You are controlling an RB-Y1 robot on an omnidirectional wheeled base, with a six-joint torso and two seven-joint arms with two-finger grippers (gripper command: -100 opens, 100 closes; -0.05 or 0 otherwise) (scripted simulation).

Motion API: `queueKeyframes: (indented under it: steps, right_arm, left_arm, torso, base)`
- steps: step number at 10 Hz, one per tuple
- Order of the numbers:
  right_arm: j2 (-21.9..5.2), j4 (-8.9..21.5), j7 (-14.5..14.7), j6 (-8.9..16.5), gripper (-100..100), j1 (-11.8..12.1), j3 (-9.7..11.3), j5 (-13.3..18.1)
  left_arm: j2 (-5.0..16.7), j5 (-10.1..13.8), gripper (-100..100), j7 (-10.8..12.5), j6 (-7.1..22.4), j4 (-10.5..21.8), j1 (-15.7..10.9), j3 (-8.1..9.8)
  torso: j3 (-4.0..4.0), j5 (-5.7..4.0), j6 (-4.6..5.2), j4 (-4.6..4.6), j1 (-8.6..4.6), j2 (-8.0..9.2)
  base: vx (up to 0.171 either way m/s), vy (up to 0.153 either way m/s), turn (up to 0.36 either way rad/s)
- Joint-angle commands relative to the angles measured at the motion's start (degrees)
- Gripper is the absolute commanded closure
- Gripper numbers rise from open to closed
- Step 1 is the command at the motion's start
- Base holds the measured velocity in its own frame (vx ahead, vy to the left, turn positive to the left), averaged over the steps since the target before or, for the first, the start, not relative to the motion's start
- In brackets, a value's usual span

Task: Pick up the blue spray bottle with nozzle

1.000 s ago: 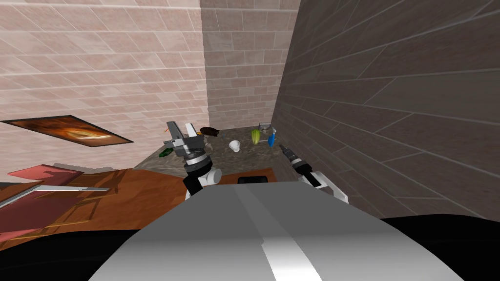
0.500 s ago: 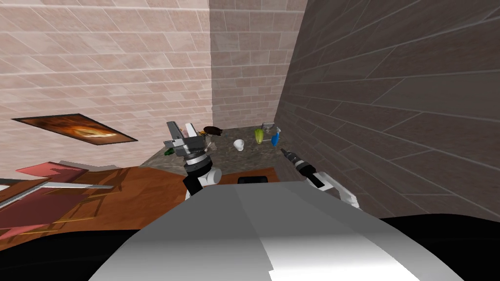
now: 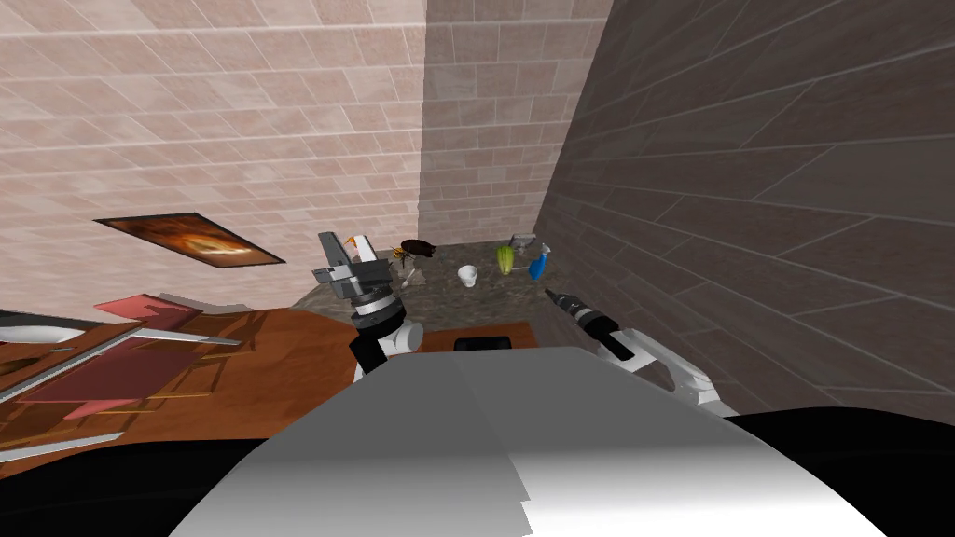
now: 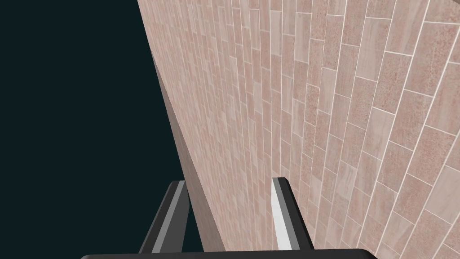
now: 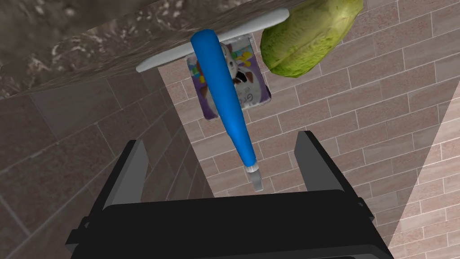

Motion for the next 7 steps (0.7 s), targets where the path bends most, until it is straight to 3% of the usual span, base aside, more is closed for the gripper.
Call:
queueKeyframes:
  steps: [1, 5, 7]
  right_arm:
    - [-2.0, 0.9, 0.1, 0.6, -100, 1.1, -1.3, 0.6]
    - [-6.4, 1.1, -0.6, 2.9, -100, 3.8, -4.6, 1.1]
    - [-8.9, 0.7, -1.3, 4.3, -100, 6.0, -7.4, 1.1]
  left_arm:
    - [0.0, 0.0, 0, 0.0, 0.0, 0.0, 0.0, 0.0]
    - [0.0, 0.0, 0, 0.0, 0.0, 0.0, 0.0, 0.0]
    - [0.0, 0.0, 0, 0.0, 0.0, 0.0, 0.0, 0.0]
  torso:
    - [0.0, 0.0, 0.0, 0.0, 0.0, 0.0]
    - [-0.07, -0.03, 0.01, -0.03, -0.13, -0.12]
    - [-0.12, -0.03, -0.03, -0.04, -0.13, -0.21]
  base:
    - [0.016, 0.06, 0.102]
    - [0.041, 0.05, 0.152]
    - [0.084, 0.045, 0.244]
